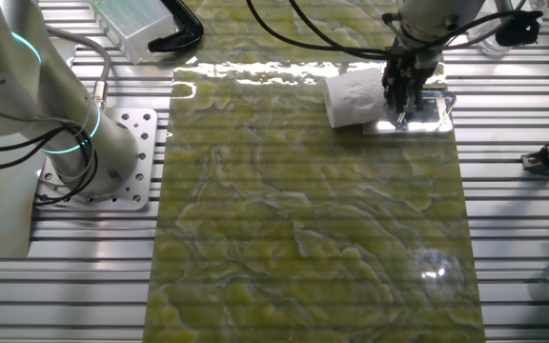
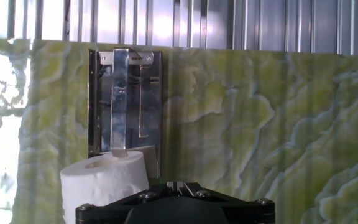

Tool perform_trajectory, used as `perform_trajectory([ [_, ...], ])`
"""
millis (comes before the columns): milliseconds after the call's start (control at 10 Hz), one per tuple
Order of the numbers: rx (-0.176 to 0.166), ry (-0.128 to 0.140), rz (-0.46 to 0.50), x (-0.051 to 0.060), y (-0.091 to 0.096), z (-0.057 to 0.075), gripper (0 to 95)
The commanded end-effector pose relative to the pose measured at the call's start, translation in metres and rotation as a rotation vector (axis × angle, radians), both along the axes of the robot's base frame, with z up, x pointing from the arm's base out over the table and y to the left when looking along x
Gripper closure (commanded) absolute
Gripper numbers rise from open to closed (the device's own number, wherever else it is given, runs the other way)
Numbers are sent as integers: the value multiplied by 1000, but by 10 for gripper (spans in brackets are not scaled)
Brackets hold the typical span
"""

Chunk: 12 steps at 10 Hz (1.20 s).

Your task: Take the roll of paper down from the shelf

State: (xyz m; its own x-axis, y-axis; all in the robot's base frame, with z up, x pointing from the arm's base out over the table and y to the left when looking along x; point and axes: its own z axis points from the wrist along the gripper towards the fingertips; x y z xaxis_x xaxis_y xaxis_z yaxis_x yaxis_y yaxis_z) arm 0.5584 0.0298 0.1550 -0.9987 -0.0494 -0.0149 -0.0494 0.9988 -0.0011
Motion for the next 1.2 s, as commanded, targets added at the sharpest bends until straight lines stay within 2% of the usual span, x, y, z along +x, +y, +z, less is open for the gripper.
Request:
perform_trajectory([
  [100,3,3,-47,3,0,0,950],
  [900,6,3,-41,3,1,0,950],
  [1200,1,8,-4,3,1,0,950],
])
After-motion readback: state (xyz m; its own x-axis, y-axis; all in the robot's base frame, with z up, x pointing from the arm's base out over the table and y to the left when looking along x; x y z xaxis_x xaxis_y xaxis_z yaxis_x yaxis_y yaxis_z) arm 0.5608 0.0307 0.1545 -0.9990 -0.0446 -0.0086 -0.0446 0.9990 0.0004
